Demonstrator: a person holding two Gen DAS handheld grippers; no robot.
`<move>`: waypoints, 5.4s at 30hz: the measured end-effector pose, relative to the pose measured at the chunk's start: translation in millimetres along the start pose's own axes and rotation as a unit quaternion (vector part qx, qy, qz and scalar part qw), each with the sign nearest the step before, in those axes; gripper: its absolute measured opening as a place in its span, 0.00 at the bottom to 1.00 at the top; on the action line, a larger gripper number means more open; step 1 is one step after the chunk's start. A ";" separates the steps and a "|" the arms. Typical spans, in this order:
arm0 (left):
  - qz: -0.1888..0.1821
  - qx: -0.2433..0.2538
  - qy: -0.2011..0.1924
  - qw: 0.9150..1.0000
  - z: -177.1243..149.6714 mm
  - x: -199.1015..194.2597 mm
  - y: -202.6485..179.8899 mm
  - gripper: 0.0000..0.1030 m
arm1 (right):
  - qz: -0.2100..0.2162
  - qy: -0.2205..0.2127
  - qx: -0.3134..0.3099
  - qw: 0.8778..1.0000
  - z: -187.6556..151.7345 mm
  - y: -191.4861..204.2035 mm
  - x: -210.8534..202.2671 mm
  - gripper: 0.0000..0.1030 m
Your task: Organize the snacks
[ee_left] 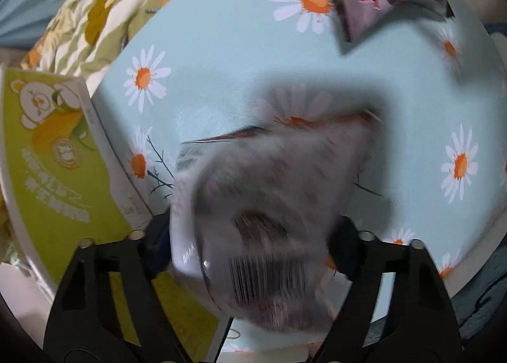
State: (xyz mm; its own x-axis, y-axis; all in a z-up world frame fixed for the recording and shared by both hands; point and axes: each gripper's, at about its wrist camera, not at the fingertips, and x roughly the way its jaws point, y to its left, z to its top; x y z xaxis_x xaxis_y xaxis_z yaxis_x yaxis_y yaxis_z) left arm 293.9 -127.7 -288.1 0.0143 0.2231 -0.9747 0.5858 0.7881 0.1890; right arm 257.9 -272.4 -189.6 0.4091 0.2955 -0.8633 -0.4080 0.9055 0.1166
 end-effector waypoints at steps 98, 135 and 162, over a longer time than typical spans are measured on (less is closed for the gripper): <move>-0.017 -0.306 -0.258 0.916 -245.3 -102.8 302.1 1.00 | 0.059 -0.060 0.068 0.994 137.2 301.0 -6.3 0.54; 0.027 -0.339 -0.400 0.851 -356.4 -202.0 185.5 1.00 | -0.057 -0.186 0.084 0.977 50.6 318.1 -147.3 1.00; 0.039 -0.302 -0.441 0.844 -374.6 -219.8 114.4 1.00 | -0.178 -0.203 0.126 0.955 -27.8 297.0 -189.8 1.00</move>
State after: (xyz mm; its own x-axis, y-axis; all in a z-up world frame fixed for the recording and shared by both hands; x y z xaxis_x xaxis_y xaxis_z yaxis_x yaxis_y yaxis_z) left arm 54.2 128.2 -7.5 0.7881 -0.0158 -0.6154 0.0385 0.9990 0.0237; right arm 36.4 -67.9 -4.7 0.7882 0.0022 -0.6155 0.0044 0.9999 0.0093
